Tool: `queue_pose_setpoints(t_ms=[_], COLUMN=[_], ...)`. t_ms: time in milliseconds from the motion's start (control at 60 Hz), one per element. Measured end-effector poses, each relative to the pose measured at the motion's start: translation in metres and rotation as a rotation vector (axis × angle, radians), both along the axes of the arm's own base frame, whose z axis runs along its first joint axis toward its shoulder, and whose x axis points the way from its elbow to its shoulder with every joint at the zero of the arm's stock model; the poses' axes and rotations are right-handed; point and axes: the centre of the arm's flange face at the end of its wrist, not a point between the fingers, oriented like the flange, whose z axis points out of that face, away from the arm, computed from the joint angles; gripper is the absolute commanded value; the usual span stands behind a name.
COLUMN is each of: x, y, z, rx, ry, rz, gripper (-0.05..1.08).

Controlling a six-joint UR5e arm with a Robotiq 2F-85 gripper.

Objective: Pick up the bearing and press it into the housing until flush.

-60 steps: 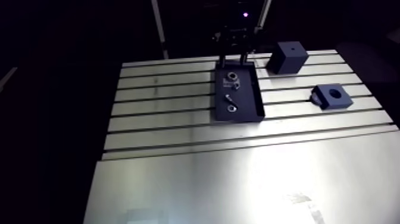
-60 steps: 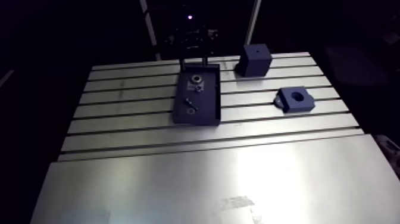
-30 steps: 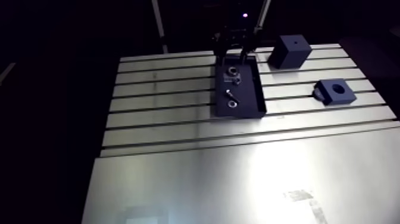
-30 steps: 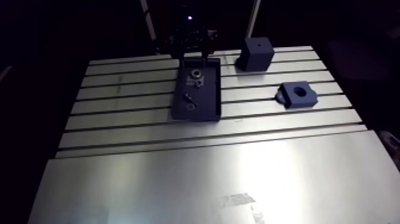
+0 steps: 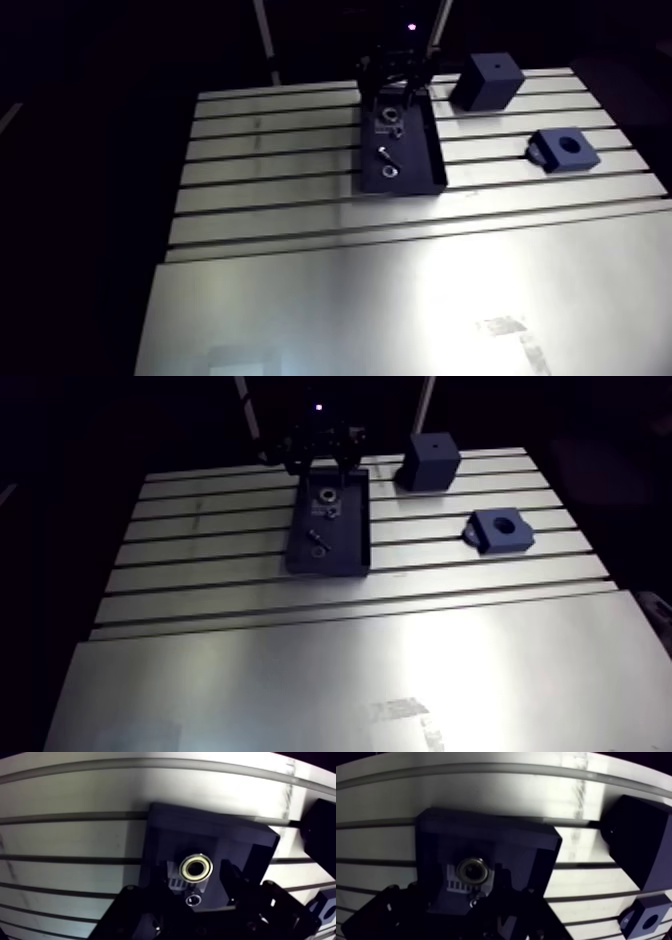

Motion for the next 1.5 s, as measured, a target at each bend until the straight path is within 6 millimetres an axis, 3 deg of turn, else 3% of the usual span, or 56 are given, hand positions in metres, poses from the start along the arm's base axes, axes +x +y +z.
queue_pose_setpoints(t_ms=[1500], x=[0.001], y=[0.005], z=[-0.011], rx=[-0.003], ry=[-0.017], rz=[-0.006], gripper=[0.50])
